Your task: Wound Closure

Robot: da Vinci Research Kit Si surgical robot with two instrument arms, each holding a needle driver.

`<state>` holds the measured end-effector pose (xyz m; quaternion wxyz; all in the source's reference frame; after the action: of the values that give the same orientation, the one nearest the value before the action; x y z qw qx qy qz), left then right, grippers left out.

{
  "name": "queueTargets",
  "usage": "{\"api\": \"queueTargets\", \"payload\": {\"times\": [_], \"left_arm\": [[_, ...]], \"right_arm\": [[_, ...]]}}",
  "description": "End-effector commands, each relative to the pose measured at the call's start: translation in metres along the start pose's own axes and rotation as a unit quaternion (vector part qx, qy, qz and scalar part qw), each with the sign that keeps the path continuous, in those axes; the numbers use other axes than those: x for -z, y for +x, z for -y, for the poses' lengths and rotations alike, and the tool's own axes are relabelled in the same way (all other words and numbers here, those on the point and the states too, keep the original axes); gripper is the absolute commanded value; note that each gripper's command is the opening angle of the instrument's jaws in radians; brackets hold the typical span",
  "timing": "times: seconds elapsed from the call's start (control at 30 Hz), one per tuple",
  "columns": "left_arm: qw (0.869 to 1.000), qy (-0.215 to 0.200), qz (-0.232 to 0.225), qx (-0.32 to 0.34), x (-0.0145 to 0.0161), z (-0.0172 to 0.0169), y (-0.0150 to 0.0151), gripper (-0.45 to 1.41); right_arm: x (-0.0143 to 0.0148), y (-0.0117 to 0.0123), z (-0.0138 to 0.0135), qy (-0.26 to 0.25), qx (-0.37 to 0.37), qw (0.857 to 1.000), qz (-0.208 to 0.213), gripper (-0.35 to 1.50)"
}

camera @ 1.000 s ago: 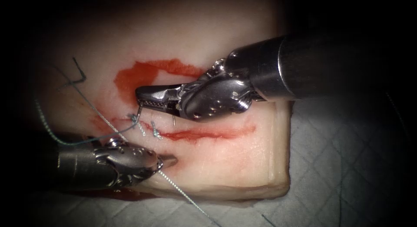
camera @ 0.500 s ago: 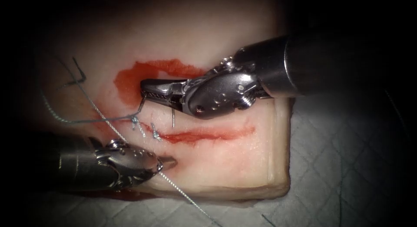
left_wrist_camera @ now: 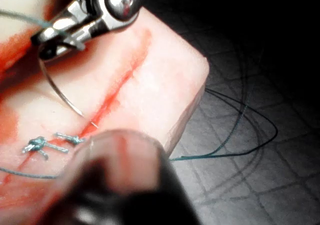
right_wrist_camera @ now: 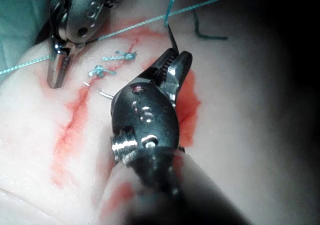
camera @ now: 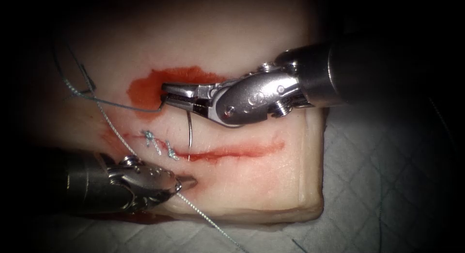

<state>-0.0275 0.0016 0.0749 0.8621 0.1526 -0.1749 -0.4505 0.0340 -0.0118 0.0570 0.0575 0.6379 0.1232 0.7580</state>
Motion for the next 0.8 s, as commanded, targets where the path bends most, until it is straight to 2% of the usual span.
{"api": "queueTargets", "payload": {"times": [0.03, 0.57, 0.8], "left_arm": [[1.000, -0.001, 0.000, 0.000, -0.0006, 0.0002, -0.0001, -0.45], [1.000, -0.001, 0.000, 0.000, -0.0005, 0.0002, -0.0002, -0.45], [1.000, -0.002, 0.000, 0.000, -0.0002, 0.0000, -0.0003, -0.45]], "right_arm": [[-0.0008, 0.0004, 0.0000, -0.002, 0.002, 1.000, -0.001, -0.35], [-0.0006, 0.0006, 0.0000, -0.003, -0.004, 1.000, -0.001, -0.35], [-0.0005, 0.0008, 0.0002, -0.003, -0.113, 0.994, -0.004, -0.35]]}}
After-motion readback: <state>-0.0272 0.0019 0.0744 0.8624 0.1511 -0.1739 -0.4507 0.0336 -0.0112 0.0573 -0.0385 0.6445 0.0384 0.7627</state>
